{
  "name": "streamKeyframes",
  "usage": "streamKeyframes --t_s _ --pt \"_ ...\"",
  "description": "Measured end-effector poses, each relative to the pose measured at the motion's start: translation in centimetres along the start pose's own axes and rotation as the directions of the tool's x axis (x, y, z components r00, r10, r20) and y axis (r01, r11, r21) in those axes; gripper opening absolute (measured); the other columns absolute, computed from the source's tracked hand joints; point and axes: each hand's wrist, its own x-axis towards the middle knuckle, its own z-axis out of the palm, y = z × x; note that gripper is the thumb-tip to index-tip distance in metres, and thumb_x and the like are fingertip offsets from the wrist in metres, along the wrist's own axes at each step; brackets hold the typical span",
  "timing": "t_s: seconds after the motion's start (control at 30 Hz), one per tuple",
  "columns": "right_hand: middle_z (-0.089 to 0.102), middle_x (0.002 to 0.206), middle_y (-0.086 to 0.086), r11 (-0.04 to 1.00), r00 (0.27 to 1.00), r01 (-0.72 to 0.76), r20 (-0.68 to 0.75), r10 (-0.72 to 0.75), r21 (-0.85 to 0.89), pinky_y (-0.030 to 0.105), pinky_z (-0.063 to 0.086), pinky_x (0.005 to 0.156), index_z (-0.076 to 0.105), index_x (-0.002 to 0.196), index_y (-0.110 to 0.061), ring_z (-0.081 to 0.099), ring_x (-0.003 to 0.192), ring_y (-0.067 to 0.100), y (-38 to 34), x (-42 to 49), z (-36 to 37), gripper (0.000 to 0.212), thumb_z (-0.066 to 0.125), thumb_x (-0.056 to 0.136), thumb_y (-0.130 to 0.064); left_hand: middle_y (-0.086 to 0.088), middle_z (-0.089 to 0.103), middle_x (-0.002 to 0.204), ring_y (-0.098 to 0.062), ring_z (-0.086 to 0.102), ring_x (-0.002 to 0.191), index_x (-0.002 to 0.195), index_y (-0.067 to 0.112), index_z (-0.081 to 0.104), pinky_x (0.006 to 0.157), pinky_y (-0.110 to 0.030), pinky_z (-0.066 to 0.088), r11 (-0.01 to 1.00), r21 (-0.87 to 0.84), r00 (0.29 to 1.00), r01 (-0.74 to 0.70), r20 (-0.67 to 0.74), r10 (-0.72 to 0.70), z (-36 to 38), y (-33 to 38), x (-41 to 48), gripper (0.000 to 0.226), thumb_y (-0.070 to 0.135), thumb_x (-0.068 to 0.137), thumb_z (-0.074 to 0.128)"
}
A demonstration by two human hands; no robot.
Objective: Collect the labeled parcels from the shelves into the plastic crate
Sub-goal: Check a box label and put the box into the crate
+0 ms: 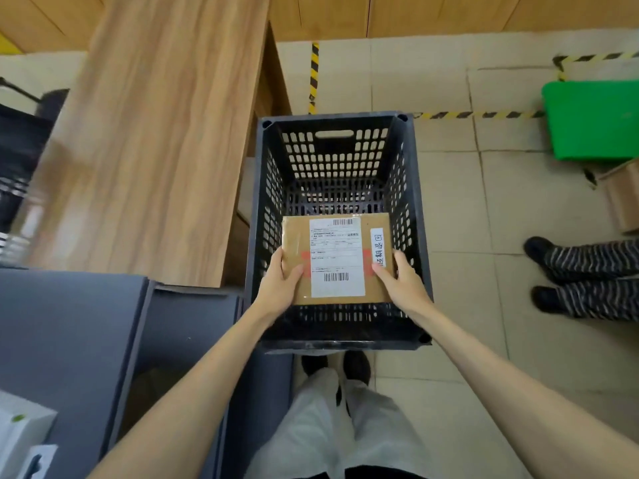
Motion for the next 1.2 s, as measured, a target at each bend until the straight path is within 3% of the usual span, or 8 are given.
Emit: streamKeyframes --t_s 0.13,0.23,0.33,0.7,0.83,0.93,1.07,1.2 --pt "0.055 0.139 0.002 0.995 0.996 -0.085 0.018 0.086 -0.048 0.028 0.046 0.093 0.037 0.144 -0.016 0.055 0.116 0.012 3.1 1.9 2.2 0.046 0.050 0.103 -0.030 -0.001 0.051 0.148 -0.022 0.054 0.129 0.156 0.018 0.026 0.110 -0.045 0.045 0.989 0.082 0.993 0.122 -0.005 -0.122 1.0 -3.2 2.4 0.062 0.031 0.103 0.055" --pt "0.055 0.140 0.004 0.986 0.990 -0.135 0.025 0.139 -0.100 0.027 0.043 0.092 0.038 0.144 -0.013 0.055 0.124 0.019 4.8 3.2 3.6 0.045 0.050 0.103 -0.026 -0.005 0.049 0.149 -0.026 0.052 0.130 0.157 0.017 0.024 0.107 -0.042 0.046 0.968 0.107 0.974 0.228 -0.022 -0.227 1.8 -5.3 3.9 0.064 0.031 0.103 0.056" --pt "0.055 0.140 0.006 0.970 0.982 -0.174 0.038 0.182 -0.170 0.025 0.042 0.089 0.040 0.142 -0.011 0.055 0.125 0.021 6.3 4.6 4.5 0.042 0.049 0.103 -0.024 -0.006 0.048 0.148 -0.028 0.050 0.129 0.156 0.018 0.025 0.105 -0.050 0.048 0.945 0.111 0.952 0.306 -0.028 -0.305 2.6 -6.7 5.1 0.064 0.031 0.102 0.057" --pt "0.056 0.139 0.009 0.880 0.946 -0.275 0.052 0.319 -0.388 0.041 0.046 0.100 0.044 0.135 -0.011 0.055 0.125 0.027 8.6 7.0 5.5 0.040 0.056 0.100 -0.027 -0.015 0.052 0.143 -0.035 0.052 0.129 0.151 0.013 0.030 0.105 -0.046 0.045 0.879 0.263 0.914 0.397 -0.022 -0.406 3.5 -9.0 6.5 0.063 0.035 0.100 0.059" --pt "0.060 0.127 0.008 0.851 0.985 -0.111 0.055 0.162 -0.513 0.043 0.055 0.089 0.046 0.128 -0.013 0.061 0.112 0.024 4.9 6.9 4.1 0.034 0.054 0.100 -0.031 -0.011 0.050 0.147 -0.032 0.052 0.131 0.152 0.014 0.031 0.108 -0.050 0.045 0.916 0.323 0.969 0.236 -0.002 -0.249 2.0 -5.9 5.8 0.065 0.028 0.098 0.063" --pt "0.058 0.106 0.002 0.712 0.990 0.125 0.131 -0.047 -0.691 0.034 0.050 0.070 0.048 0.126 -0.011 0.060 0.091 0.017 -1.0 6.7 2.4 0.031 0.048 0.103 -0.032 -0.013 0.052 0.145 -0.032 0.051 0.131 0.147 0.009 0.042 0.108 -0.045 0.043 0.876 0.481 0.995 0.038 0.067 -0.080 -0.1 -1.2 4.9 0.049 0.023 0.101 0.055" --pt "0.060 0.102 0.004 0.486 0.927 0.364 0.260 -0.270 -0.795 0.035 0.050 0.074 0.057 0.110 -0.012 0.060 0.089 0.020 -11.5 5.5 -0.2 0.027 0.045 0.103 -0.035 -0.008 0.060 0.132 -0.028 0.058 0.120 0.134 0.014 0.058 0.101 -0.044 0.049 0.753 0.643 0.989 -0.139 0.051 0.139 -5.1 7.4 2.2 0.036 0.032 0.104 0.048" --pt "0.061 0.099 0.005 0.309 0.809 0.534 0.370 -0.456 -0.787 0.035 0.046 0.068 0.061 0.103 -0.012 0.058 0.089 0.022 -22.9 3.2 -1.3 0.031 0.042 0.104 -0.037 -0.008 0.061 0.134 -0.027 0.058 0.121 0.134 0.015 0.057 0.099 -0.041 0.048 0.659 0.732 0.958 -0.175 -0.028 0.285 -11.1 15.3 -2.8 0.039 0.038 0.105 0.046"
